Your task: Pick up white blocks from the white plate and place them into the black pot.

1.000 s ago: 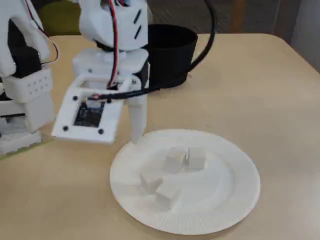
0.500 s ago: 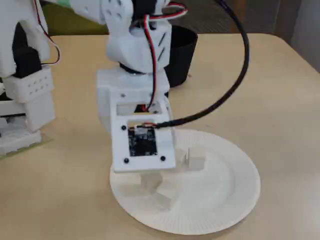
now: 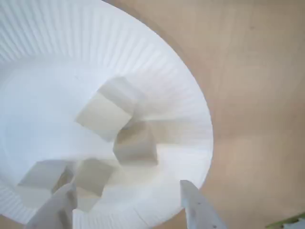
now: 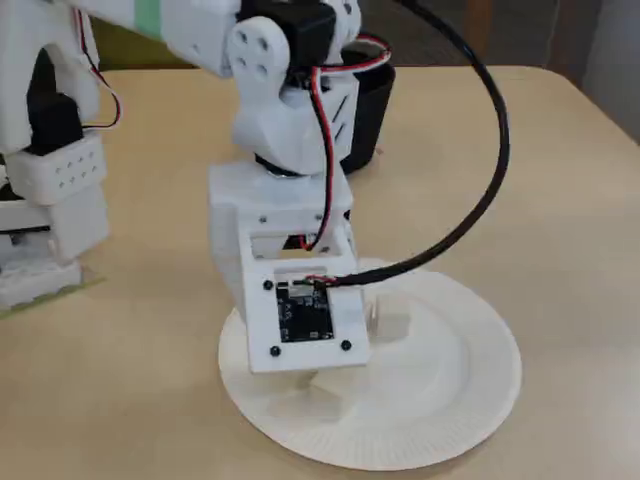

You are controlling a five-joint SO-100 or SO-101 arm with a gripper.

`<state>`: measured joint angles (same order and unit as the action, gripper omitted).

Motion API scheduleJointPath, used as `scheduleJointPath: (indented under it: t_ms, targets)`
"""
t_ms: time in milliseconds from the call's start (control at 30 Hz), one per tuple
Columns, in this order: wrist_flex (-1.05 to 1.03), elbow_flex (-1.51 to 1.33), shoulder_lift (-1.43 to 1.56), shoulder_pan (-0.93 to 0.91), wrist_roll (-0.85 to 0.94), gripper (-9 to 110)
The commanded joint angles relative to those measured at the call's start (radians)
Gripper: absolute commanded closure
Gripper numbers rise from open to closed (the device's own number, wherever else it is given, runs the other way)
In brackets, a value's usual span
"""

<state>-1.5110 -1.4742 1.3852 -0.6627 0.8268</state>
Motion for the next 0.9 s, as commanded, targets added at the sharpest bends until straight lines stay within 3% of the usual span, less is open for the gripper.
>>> scheduleJointPath:
  t_ms: [0,867]
  targets:
    - [0.017,0.032,-0.006,-0.021,0.009,71]
    - [0.129,0.032,-0.129,0.038,-0.006,78]
